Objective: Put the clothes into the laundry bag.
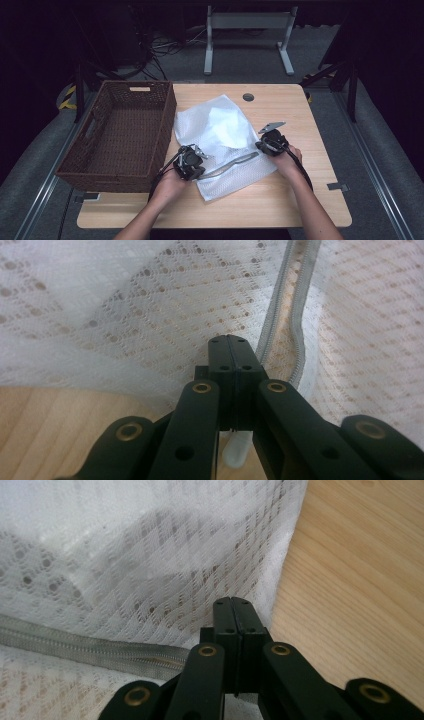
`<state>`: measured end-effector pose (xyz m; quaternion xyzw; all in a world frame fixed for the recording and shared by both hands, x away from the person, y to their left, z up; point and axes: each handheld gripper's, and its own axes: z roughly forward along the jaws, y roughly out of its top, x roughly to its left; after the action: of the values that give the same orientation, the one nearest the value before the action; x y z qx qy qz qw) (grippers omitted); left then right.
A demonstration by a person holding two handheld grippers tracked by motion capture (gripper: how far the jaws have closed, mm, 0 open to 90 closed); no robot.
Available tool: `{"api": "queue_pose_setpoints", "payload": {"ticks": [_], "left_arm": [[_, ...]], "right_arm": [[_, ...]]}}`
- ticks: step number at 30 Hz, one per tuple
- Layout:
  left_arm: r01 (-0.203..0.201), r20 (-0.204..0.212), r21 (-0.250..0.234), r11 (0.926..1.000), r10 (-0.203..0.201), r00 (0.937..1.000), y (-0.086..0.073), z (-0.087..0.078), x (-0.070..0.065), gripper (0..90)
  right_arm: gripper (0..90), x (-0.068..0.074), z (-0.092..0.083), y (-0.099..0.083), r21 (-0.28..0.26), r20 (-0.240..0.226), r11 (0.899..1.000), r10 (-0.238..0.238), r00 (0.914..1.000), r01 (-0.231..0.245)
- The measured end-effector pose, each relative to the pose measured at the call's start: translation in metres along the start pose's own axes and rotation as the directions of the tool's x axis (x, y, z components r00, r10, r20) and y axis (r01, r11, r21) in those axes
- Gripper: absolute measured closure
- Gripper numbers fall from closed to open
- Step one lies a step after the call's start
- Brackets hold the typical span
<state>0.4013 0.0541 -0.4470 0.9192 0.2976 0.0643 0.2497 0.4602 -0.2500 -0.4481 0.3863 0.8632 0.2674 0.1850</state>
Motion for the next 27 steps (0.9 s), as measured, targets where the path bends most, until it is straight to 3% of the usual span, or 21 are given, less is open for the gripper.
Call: {"api": "queue_pose_setpoints", "payload": {"ticks": [8,19,24,27], "left_arm": [[0.025,-0.031,-0.029,0.9993,-0.026,0.9992,0.016,0.010,0.009,90.0],[0.038,-0.054,-0.077,0.9963,-0.043,0.9976,0.027,0.019,0.019,90.0],[0.041,-0.022,-0.109,0.9931,-0.044,0.9988,0.025,0.017,0.024,89.6],[0.053,0.008,-0.130,0.9901,-0.052,0.9986,0.023,0.011,0.025,84.0]], "right_arm": [[90.0,-0.003,-0.015,-0.016,0.036,0.010,0.999,-0.003,0.9999,0.003],[90.0,-0.003,-0.032,-0.035,0.059,-0.013,0.998,0.010,0.9999,-0.009],[89.6,-0.002,-0.036,-0.037,0.038,-0.031,0.999,0.023,0.9993,-0.022],[82.0,-0.003,-0.040,-0.036,0.013,-0.043,0.999,0.037,0.9984,-0.036]]}}
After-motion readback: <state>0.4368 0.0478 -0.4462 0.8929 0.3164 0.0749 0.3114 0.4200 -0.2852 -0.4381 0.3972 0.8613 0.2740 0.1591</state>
